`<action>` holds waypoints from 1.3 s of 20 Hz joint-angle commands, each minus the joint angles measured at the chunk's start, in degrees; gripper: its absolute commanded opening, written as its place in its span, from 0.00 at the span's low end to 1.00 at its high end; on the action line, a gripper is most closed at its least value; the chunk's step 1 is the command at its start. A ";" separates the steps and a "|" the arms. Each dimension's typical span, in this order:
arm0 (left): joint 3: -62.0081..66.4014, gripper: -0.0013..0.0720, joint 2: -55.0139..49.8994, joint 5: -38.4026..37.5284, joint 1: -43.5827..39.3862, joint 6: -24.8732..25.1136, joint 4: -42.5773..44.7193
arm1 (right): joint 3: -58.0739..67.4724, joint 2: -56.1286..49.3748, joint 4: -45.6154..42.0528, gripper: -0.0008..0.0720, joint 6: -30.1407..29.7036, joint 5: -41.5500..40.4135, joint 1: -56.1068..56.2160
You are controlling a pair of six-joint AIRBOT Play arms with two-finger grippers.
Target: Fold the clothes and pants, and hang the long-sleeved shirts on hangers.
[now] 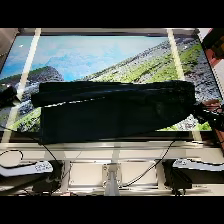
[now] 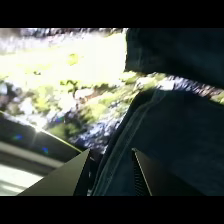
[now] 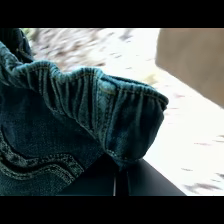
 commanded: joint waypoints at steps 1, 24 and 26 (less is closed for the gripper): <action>-18.12 0.44 13.16 5.16 5.77 2.82 -0.55 | 0.04 0.00 -0.22 0.08 0.02 2.25 0.04; -50.99 0.85 21.16 15.93 12.66 4.26 -10.08 | 0.04 -0.02 -0.37 0.08 -3.58 2.08 0.04; -51.93 0.66 21.16 18.27 12.66 4.46 -12.92 | 0.04 -0.02 -0.37 0.08 -3.56 2.10 0.04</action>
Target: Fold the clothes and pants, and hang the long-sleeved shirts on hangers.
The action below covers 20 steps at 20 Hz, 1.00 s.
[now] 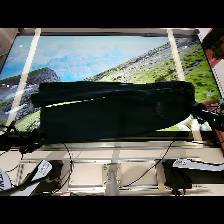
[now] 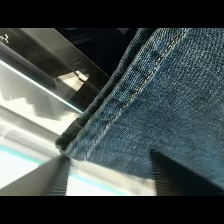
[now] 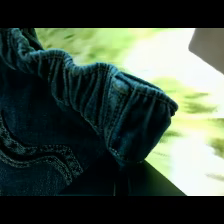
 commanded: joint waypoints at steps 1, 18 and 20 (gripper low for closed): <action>-1.86 0.53 -0.09 6.03 0.02 0.24 -4.72 | 0.04 0.00 0.04 0.08 -0.07 0.04 0.02; 25.42 0.04 11.04 17.31 0.07 8.48 -24.98 | 5.49 24.94 -24.28 0.08 13.46 23.23 0.02; 26.73 0.04 14.25 17.31 0.07 6.43 -16.59 | 7.87 30.36 -28.35 0.08 15.41 30.56 0.02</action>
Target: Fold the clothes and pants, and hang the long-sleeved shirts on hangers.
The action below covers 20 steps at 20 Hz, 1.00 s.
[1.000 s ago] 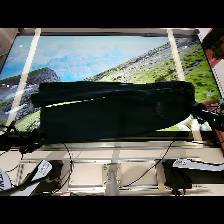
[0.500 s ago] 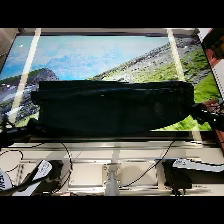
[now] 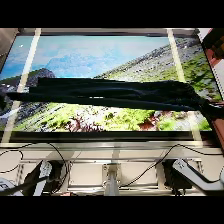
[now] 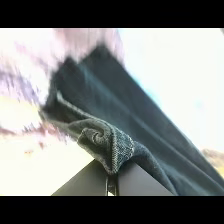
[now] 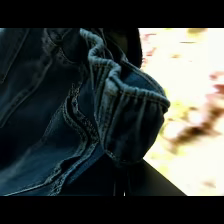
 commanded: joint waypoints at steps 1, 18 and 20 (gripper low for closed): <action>3.69 0.04 5.66 0.92 0.07 -3.04 12.68 | 3.96 9.92 -10.69 0.08 6.34 13.62 -0.04; -0.48 0.04 5.55 -22.18 0.00 -13.27 46.23 | 1.14 18.56 -21.73 0.08 12.15 32.13 -0.02; -0.24 0.04 5.64 -21.97 0.02 -13.25 46.27 | 1.11 18.58 -21.44 0.08 12.15 35.34 -0.02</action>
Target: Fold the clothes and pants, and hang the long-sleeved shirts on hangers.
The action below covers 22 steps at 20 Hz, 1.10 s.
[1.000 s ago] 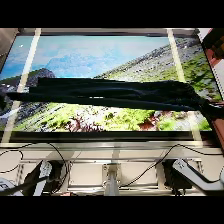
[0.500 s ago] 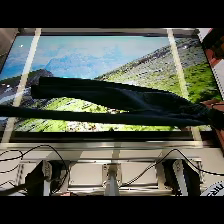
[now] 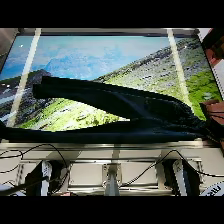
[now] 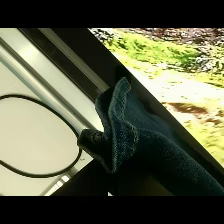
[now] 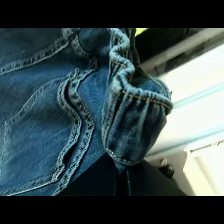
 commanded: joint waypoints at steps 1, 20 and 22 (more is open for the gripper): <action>-0.09 0.04 -0.13 -0.20 0.02 0.24 0.44 | -0.55 0.07 0.31 0.08 0.28 5.68 0.07; 0.00 0.04 -0.63 29.44 0.00 -0.68 -13.07 | -0.55 0.00 8.66 0.08 0.31 -8.46 0.07; 0.02 0.04 -2.38 32.48 -0.13 -0.70 -16.46 | -0.57 0.00 11.65 0.08 0.31 -11.93 0.07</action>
